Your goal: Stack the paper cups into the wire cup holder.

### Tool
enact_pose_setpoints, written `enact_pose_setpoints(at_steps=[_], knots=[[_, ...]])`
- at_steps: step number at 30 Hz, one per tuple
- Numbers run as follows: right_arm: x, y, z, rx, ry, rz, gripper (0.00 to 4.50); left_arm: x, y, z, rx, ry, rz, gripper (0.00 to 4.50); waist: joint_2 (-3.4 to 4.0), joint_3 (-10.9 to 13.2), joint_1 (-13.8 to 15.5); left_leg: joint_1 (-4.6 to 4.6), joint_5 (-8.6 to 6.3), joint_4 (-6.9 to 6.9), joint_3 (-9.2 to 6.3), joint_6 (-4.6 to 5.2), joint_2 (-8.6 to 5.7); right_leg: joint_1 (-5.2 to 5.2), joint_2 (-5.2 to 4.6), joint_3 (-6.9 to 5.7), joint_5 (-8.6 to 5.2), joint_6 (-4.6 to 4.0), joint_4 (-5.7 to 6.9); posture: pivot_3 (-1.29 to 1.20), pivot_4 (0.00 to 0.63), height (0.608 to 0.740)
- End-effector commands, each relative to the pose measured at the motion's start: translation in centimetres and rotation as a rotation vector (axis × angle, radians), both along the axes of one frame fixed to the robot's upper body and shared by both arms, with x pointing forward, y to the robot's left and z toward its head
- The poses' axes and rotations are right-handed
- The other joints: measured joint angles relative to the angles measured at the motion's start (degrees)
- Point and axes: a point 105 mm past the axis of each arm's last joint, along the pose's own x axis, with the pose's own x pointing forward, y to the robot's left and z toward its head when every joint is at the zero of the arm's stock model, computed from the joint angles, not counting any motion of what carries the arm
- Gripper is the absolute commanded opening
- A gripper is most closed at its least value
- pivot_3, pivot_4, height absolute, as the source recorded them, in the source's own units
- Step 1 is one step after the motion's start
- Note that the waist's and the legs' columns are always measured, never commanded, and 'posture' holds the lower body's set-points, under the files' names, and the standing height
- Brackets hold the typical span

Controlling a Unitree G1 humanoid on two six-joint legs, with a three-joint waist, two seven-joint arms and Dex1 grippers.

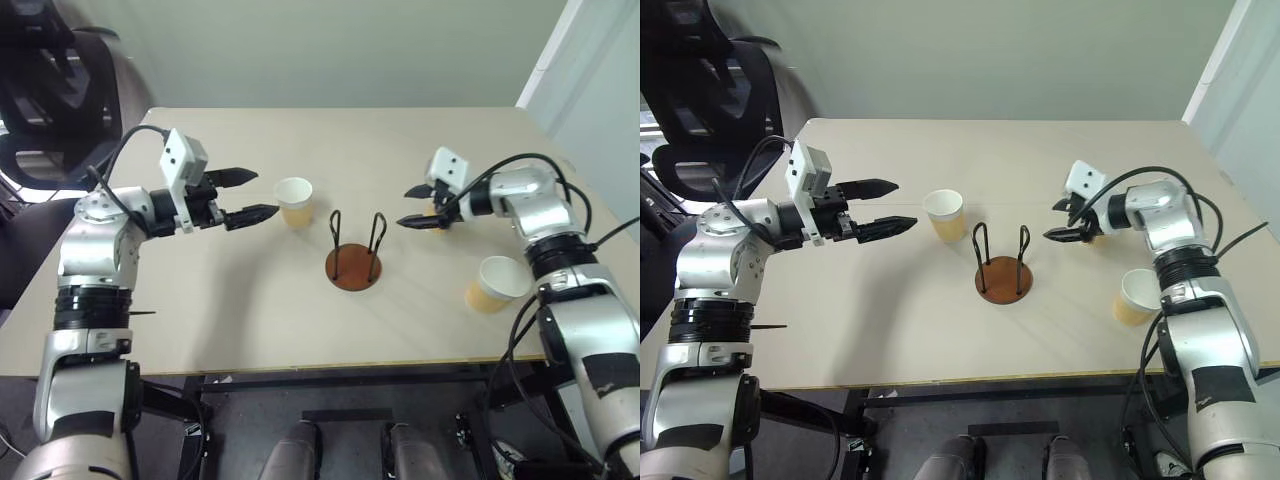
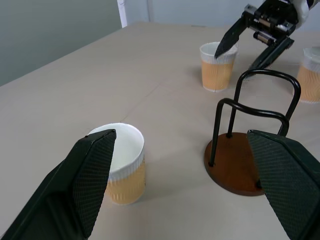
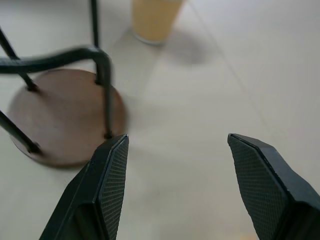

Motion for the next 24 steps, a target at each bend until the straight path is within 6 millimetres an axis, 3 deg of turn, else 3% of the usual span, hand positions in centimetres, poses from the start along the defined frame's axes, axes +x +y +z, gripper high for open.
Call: enact_pose_setpoints(at_steps=[1, 6, 11, 24], knots=[[0.0, -1.7, 4.4, -0.004, -0.147, -0.035, 3.16, 0.1, -0.5, 1.5, -0.009, -0.057, -0.024, 4.5, 0.0, 0.0, -0.02, 0.01, 0.01, 0.0, 0.0, 0.0, 0.0, 0.0, 0.0, 0.0, 0.0, 0.01, 0.01, 0.0, 0.15, 0.74], [-0.8, -3.6, 5.0, -0.093, -0.157, -0.039, 3.16, 0.3, -0.9, 1.5, -0.015, -0.059, -0.036, 4.5, 0.0, 0.0, -0.02, 0.0, 0.04, 0.0, 0.0, 0.06, 0.0, 0.01, 0.0, 0.0, 0.01, 0.02, -0.01, 0.0, 0.15, 0.74], [-1.4, -4.7, 4.4, -0.2, -0.142, -0.03, 3.16, 0.5, -1.2, 1.5, -0.02, -0.06, -0.045, 4.5, 0.0, 0.0, -0.04, 0.02, 0.23, 0.0, 0.0, 0.39, 0.01, 0.02, 0.0, 0.0, 0.02, 0.04, 0.01, 0.0, 0.15, 0.74], [0.2, -4.1, 2.7, -0.44, -0.24, -0.002, 3.16, 0.4, -1.2, 1.4, -0.027, -0.062, -0.05, 4.5, 0.01, 0.0, -0.1, 0.03, 0.29, 0.0, 0.0, 0.52, 0.02, 0.02, 0.0, 0.0, 0.05, 0.09, 0.01, 0.0, 0.15, 0.74]])
